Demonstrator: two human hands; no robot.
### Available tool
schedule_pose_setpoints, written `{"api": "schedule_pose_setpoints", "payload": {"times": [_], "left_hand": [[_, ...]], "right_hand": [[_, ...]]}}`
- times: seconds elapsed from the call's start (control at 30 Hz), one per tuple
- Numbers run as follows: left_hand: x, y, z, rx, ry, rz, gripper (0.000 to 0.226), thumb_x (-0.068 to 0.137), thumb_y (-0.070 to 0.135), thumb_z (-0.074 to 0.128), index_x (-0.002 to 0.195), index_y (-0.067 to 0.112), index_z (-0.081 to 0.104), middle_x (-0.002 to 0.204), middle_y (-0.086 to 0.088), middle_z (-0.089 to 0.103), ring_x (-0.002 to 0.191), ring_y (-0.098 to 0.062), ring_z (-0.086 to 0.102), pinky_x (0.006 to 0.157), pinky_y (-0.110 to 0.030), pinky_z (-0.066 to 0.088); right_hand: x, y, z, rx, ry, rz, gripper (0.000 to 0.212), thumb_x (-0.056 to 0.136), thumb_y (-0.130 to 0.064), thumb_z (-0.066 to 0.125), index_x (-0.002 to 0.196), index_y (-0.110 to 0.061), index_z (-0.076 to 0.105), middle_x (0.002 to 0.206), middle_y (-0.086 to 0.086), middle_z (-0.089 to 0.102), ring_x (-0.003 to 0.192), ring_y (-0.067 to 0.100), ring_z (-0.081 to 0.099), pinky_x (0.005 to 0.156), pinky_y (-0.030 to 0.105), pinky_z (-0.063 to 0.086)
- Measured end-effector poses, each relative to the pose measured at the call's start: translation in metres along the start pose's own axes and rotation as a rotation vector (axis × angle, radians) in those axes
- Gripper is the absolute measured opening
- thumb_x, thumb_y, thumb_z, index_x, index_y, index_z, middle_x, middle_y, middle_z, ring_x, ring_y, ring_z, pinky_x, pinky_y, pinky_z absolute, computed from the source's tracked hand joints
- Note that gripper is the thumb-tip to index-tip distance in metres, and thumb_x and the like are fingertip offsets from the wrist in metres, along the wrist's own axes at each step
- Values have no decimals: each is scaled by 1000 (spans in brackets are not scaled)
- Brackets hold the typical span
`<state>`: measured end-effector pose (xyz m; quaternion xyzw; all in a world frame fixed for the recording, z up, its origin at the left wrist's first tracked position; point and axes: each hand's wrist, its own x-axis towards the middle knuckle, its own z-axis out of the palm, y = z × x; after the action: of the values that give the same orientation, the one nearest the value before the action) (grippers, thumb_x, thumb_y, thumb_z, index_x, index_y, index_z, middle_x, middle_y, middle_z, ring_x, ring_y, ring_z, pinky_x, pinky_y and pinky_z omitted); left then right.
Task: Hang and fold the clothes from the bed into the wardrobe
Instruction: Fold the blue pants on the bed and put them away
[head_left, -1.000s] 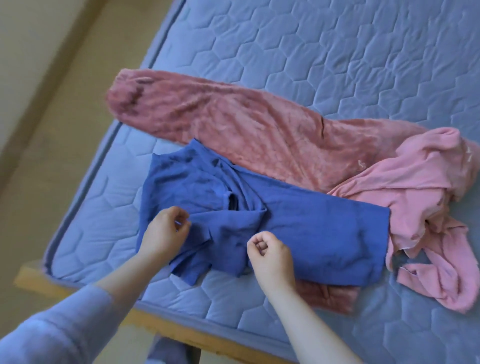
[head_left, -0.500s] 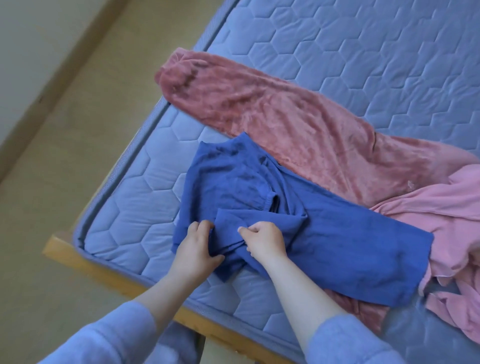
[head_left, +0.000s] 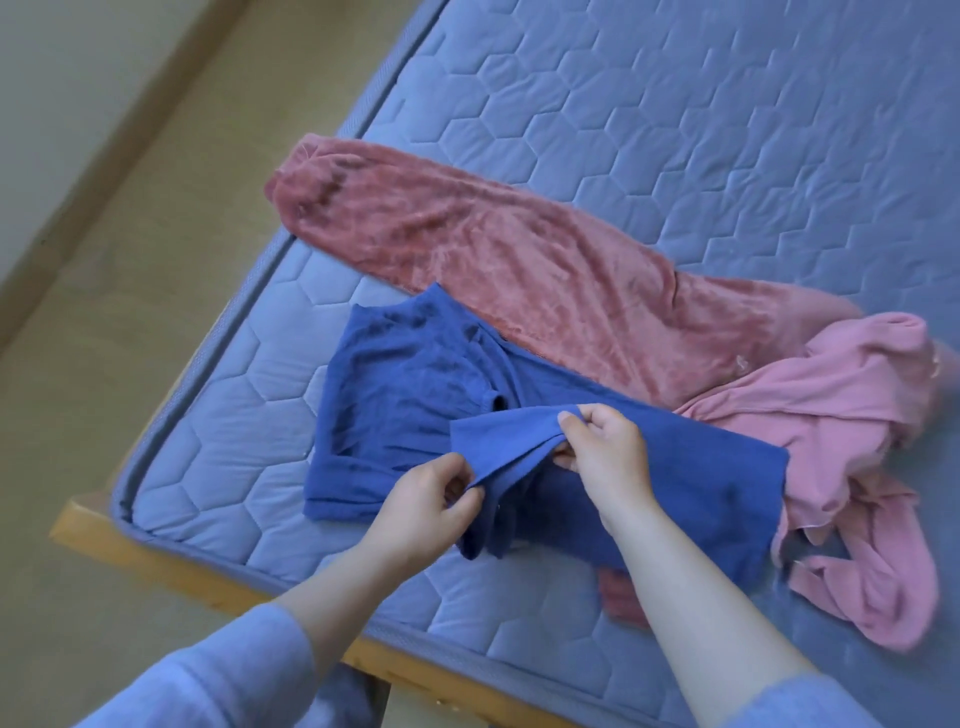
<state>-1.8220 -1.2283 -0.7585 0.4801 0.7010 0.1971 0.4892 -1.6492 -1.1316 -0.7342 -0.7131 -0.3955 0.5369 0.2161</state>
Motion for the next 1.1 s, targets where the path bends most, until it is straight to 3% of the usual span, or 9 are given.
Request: {"api": "schedule_pose_setpoints", "payload": {"times": [0.17, 0.43, 0.57, 0.63, 0.73, 0.83, 0.93, 1.03, 1.1], "left_hand": [[11, 47, 32, 33, -54, 75, 24, 90, 20, 58, 72, 25, 43, 58, 9, 45, 55, -7, 40, 56, -24, 33], [9, 107, 116, 69, -204, 132, 34, 89, 21, 61, 65, 29, 39, 53, 12, 46, 55, -7, 42, 61, -28, 39], [9, 134, 159, 66, -239, 137, 36, 89, 22, 61, 64, 28, 36, 53, 9, 43, 54, -9, 38, 59, -29, 36], [12, 143, 176, 79, -262, 122, 34, 89, 22, 62, 65, 27, 39, 54, 10, 46, 57, -13, 42, 59, -30, 38], [18, 152, 192, 57, -390, 57, 14, 87, 25, 65, 77, 18, 57, 68, 5, 69, 69, -19, 63, 67, -33, 51], [26, 147, 194, 92, -423, 36, 15, 86, 26, 64, 79, 14, 61, 72, -1, 72, 69, -19, 68, 69, -36, 55], [37, 133, 181, 227, -310, 116, 7, 83, 15, 62, 77, 19, 60, 69, 5, 66, 64, -14, 59, 66, -33, 51], [47, 115, 158, 422, -228, 250, 16, 75, 4, 63, 86, 15, 66, 80, 6, 57, 75, -16, 57, 72, -32, 49], [54, 105, 143, 552, -252, 355, 27, 69, -1, 64, 93, 11, 68, 91, -2, 60, 84, -25, 58, 77, -35, 49]], "right_hand": [[2, 4, -68, -19, 66, -29, 11, 92, -11, 59, 89, -9, 69, 73, 1, 71, 64, 6, 64, 60, 22, 53], [13, 33, -166, -92, 185, -73, 19, 87, -11, 58, 74, -20, 68, 60, -10, 64, 59, 5, 59, 68, 32, 56], [21, 46, -205, -126, 183, -72, 20, 85, -9, 56, 77, -20, 70, 79, 11, 72, 67, 11, 60, 76, 43, 56], [26, 51, -223, -152, 171, -86, 21, 85, -9, 57, 78, -23, 71, 76, 11, 71, 68, 15, 58, 76, 45, 55], [37, 66, -241, -208, 121, -71, 19, 84, -11, 60, 79, -24, 71, 61, -4, 61, 61, 14, 57, 71, 41, 55], [43, 89, -244, -197, 47, 57, 14, 88, -9, 60, 85, -20, 68, 72, 4, 67, 60, 10, 64, 69, 35, 57], [41, 112, -236, -179, 32, 157, 22, 92, -14, 59, 113, -12, 61, 83, 5, 67, 82, 20, 68, 83, 38, 54], [24, 127, -225, -369, 233, -2, 34, 84, -3, 57, 115, -16, 59, 80, -8, 62, 80, 19, 60, 70, 25, 36], [9, 135, -216, -372, 296, -89, 40, 79, 6, 54, 113, -13, 57, 88, -2, 61, 83, 20, 58, 73, 24, 39]]}}
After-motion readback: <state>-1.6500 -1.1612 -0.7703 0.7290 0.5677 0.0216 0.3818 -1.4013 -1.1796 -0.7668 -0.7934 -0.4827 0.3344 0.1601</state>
